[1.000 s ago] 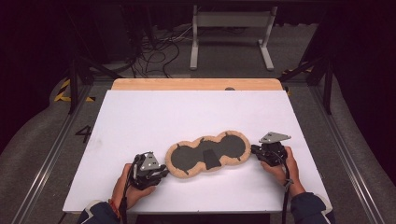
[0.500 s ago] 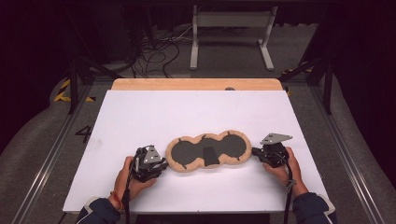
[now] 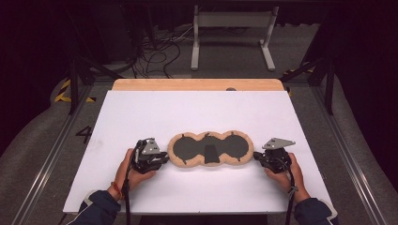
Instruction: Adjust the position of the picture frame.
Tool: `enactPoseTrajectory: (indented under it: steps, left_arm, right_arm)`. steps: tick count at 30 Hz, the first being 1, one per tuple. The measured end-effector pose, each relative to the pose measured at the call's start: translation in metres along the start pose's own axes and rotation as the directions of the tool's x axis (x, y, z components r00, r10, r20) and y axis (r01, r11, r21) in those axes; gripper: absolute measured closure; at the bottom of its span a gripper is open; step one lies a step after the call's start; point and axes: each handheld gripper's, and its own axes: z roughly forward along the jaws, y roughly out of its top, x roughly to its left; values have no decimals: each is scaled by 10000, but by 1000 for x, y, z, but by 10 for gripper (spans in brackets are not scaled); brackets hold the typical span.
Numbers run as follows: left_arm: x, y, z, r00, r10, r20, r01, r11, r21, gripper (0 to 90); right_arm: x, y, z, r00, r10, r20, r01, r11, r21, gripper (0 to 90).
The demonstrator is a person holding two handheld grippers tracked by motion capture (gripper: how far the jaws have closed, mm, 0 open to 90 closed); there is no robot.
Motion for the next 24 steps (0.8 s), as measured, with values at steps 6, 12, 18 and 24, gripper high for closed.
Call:
enactPoseTrajectory:
  steps: [6, 12, 18, 24]
  left_arm:
    - [2, 3, 1, 9998, 99, -157, -98, 9999, 67, 690]
    - [-2, -10, -16, 9953, 492, -832, -484, 9988, 112, 625]
    - [-4, -29, -35, 9969, 128, -773, -162, 9989, -439, 492]
    - [-14, -46, -51, 9959, -7, -905, -75, 9959, -901, 379]
  right_arm:
    - [1, -1, -3, 9999, -101, 59, 100, 9999, 139, 847]
    - [-1, -1, -12, 9999, -81, -87, 80, 9998, -178, 772]
    - [2, -5, -26, 9982, 90, -590, -116, 9989, -444, 684]
    - [9, -8, -38, 9960, 112, -883, -173, 9974, -697, 614]
